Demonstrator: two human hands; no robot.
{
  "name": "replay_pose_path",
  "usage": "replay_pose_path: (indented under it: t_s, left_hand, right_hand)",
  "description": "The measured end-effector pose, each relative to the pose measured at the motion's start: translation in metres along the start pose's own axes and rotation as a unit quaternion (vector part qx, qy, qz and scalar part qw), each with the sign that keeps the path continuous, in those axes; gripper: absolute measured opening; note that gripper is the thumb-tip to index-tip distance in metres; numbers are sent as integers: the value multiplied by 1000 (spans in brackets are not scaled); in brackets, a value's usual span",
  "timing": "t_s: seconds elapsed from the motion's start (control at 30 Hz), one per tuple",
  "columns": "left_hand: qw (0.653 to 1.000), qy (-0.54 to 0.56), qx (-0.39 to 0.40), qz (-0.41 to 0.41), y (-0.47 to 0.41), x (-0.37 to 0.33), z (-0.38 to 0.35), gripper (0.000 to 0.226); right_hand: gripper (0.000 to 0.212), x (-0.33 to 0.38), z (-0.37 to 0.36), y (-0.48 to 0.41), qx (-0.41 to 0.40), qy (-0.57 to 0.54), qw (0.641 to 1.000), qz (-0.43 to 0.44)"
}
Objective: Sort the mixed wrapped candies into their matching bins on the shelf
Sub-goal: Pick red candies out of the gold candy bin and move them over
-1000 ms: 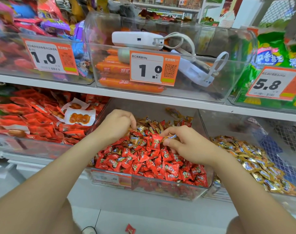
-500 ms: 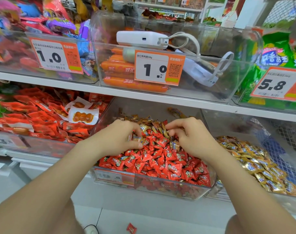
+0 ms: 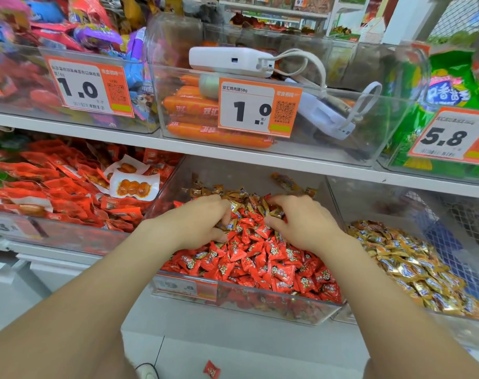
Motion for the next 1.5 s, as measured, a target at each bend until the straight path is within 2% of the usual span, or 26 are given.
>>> replay_pose_path:
  t_s: [0.1,0.2,0.3,0.43,0.53,0.63,0.77,0.93,1.0,1.07,1.23,1.33,1.43,1.5]
  left_hand:
    - [1000,-2,25,0,-1,4,-3,41]
    - [1000,0,11,10,-1,9,2,23]
    - [1000,-4,-27,10,3,11,11,15]
    - [997,-3,-76,-4,5,2,16,22]
    - [996,19,-87,5,4,-1,16,24]
    - [993,53,-99,30,3,0,16,35]
    - [991,42,-125,28,0,-4,21,48]
    - [996,-15,-82,18,-6,-4,10,17]
    - [997,-35,-58,22,-9,-3,5,14]
    - [998,-49,-36,27,-12,-2,-1,17]
    - [999,-41,7,24,-18,-1,-10,40]
    - [1000,-24,9,19,-22,-1,-11,39]
    - [999,-28,8,23,-23,1,-14,34]
    - [999,-32,-7,20,-22,-1,-11,31]
  right_hand:
    - [44,7,-7,-4,36,1,999,20]
    - [31,3,-10,-9,33,8,999,9]
    - [18,-4,-10,-12,36,-52,998,0]
    - [19,-12,4,-10,18,-148,989,12]
    - [19,-17,11,-3,13,-182,983,17]
    - [15,-17,12,1,15,-198,980,24]
    - [12,-14,9,6,22,-176,984,36]
    - [19,-7,-6,10,76,-122,987,66]
    - [34,-4,-7,14,93,-74,991,66]
    - [44,-4,-5,19,99,-28,993,61]
    - [33,-6,1,23,54,58,995,53]
    - [34,-5,-2,26,63,93,992,49]
    - [32,-4,3,26,54,58,996,45]
    - [30,-8,8,25,44,-18,998,37]
Point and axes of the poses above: each hand's wrist, its own y-axis away from the middle knuckle, its own z-axis out of the back of the hand, x = y × z, the point moved 7 cm from there along -y, towards the middle knuckle, and after that the axes turned 8 degrees about -z, right-handed, at the moved point
